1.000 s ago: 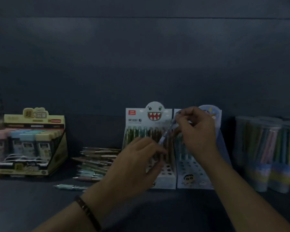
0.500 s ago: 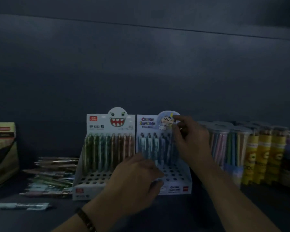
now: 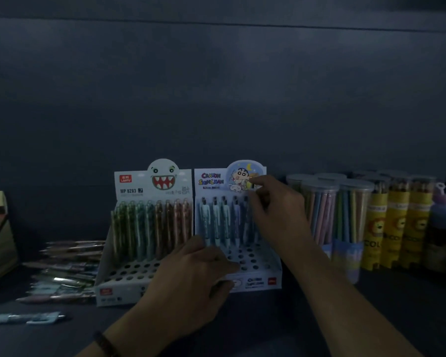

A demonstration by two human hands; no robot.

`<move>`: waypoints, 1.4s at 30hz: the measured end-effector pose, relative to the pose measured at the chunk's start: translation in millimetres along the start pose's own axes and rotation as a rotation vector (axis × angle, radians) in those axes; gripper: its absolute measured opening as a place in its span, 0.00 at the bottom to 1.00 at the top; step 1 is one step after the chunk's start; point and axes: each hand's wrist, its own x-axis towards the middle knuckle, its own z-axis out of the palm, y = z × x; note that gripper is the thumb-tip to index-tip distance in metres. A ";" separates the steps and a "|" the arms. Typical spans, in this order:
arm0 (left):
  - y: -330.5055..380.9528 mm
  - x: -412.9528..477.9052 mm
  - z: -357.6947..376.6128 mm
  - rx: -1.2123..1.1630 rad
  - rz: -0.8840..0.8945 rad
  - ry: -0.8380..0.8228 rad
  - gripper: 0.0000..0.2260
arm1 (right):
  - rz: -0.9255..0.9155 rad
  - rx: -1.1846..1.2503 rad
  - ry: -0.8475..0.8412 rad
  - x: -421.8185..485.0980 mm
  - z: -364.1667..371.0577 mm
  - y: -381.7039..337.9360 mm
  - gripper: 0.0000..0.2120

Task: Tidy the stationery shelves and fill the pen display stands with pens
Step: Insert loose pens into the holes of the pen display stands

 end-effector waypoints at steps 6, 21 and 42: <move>-3.0 -1.6 -2.0 -0.014 0.001 -0.003 0.19 | 0.008 -0.044 -0.006 2.9 3.6 -2.9 0.12; -4.5 -1.9 -3.6 -0.023 -0.005 0.030 0.19 | 0.017 -0.095 -0.086 -0.8 0.6 -5.7 0.11; -15.3 -8.5 -13.4 -0.129 0.059 0.192 0.10 | 0.153 -0.084 -0.145 -5.6 -8.3 -24.1 0.13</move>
